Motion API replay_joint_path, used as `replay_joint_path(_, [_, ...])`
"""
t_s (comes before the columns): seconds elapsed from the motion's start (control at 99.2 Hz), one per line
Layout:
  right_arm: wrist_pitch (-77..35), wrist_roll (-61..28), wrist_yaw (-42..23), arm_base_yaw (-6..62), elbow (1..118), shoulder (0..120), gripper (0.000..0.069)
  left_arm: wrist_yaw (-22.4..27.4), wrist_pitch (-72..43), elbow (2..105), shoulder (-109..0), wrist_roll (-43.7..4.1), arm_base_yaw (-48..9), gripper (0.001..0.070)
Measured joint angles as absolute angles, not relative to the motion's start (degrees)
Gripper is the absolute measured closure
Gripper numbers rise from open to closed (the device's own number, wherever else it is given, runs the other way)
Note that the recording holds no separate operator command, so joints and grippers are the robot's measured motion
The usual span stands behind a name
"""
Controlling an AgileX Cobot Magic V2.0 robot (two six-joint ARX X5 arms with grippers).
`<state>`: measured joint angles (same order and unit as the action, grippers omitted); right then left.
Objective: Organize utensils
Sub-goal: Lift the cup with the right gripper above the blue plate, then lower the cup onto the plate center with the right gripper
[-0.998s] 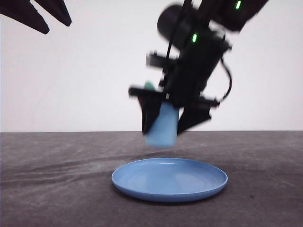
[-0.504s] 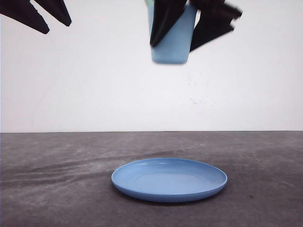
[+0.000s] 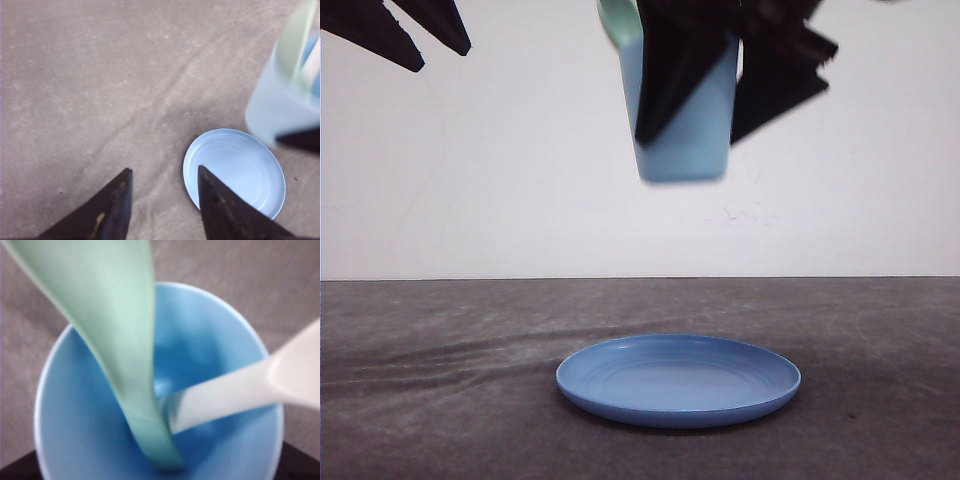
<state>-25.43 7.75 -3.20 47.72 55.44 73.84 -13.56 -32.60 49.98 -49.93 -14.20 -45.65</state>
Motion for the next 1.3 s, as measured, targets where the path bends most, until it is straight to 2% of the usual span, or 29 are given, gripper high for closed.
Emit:
replay_joint_path(0.454, [-3.75,12.56,-3.77,49.08,39.05,74.85,0.0274,-13.56,-32.60,49.98,-50.02,-14.20,-45.65,0.0470])
replay_joint_path(0.887, [2.26,13.78,-6.35,51.24,37.76,82.54,0.0274,-13.56,-32.60,49.98,-50.57,-14.20,-45.65,0.0470])
replay_joint_path(1.301, [2.59,13.78,-7.70,51.70,37.76,83.00,0.0274,-13.56,-32.62,49.98,-50.57,-14.20,-45.65,0.0470])
